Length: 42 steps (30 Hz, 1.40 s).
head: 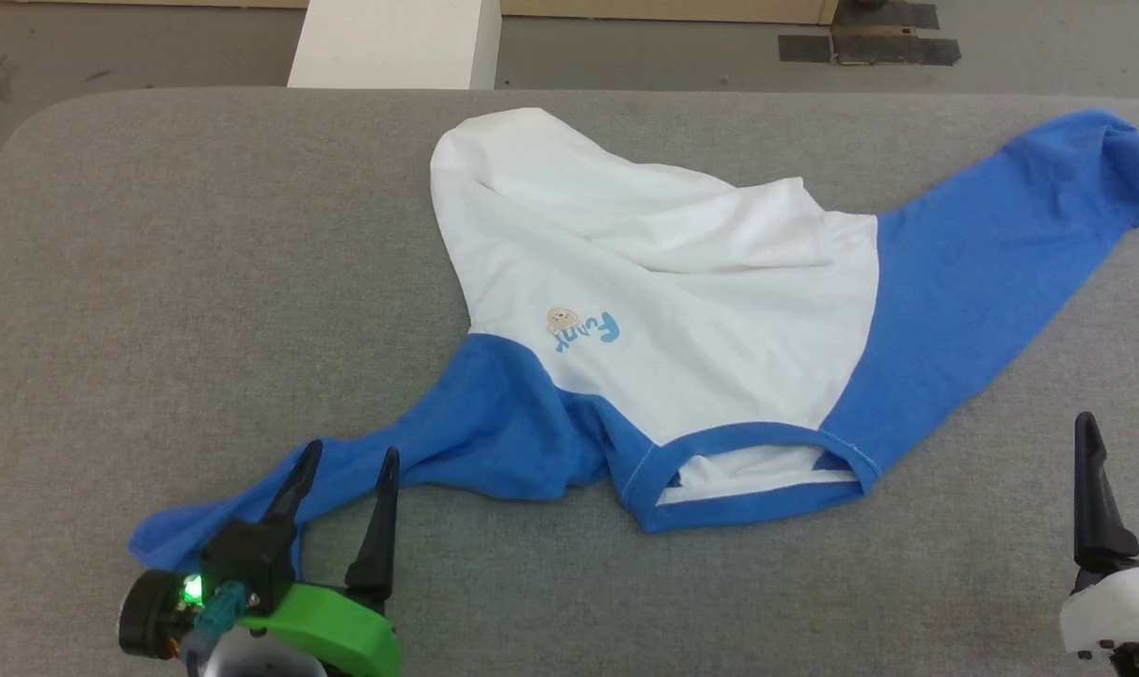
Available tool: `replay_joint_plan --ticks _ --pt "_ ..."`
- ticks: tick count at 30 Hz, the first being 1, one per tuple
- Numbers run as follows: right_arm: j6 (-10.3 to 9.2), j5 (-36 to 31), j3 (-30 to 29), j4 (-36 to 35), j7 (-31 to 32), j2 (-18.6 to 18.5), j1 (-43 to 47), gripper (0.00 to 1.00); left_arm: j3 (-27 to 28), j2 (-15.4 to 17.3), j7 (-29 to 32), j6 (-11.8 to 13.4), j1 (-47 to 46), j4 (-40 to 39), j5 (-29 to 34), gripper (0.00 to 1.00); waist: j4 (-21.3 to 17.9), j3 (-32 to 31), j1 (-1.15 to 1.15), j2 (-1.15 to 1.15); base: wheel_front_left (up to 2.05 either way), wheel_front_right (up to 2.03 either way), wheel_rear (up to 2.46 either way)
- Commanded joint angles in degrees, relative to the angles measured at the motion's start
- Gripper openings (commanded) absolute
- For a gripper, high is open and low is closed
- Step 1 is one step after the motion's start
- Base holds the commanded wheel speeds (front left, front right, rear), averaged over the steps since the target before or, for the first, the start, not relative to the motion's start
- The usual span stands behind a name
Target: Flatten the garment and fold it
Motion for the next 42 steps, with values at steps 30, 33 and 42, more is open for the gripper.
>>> replay_joint_plan --ticks 30,33,42 --pt "-0.09 -0.2 1.4 -2.5 1.3 0.1 -0.8 1.00 0.8 11.2 16.6 -6.5 -9.8 7.0 -8.2 0.00 1.1 0.7 0.00 0.00 0.00 0.00 0.00" --pt "-0.09 0.0 1.2 -3.1 1.4 0.1 -0.9 1.00 3.6 13.5 18.7 -5.1 -10.4 2.5 -8.5 0.00 1.0 2.0 0.00 0.00 0.00 0.00 0.00" --pt "-0.09 0.1 1.3 -3.7 1.4 0.1 -3.7 1.00 5.5 15.2 23.0 -2.2 -19.1 6.1 -7.6 0.00 0.5 8.6 0.00 0.00 0.00 0.00 0.00"
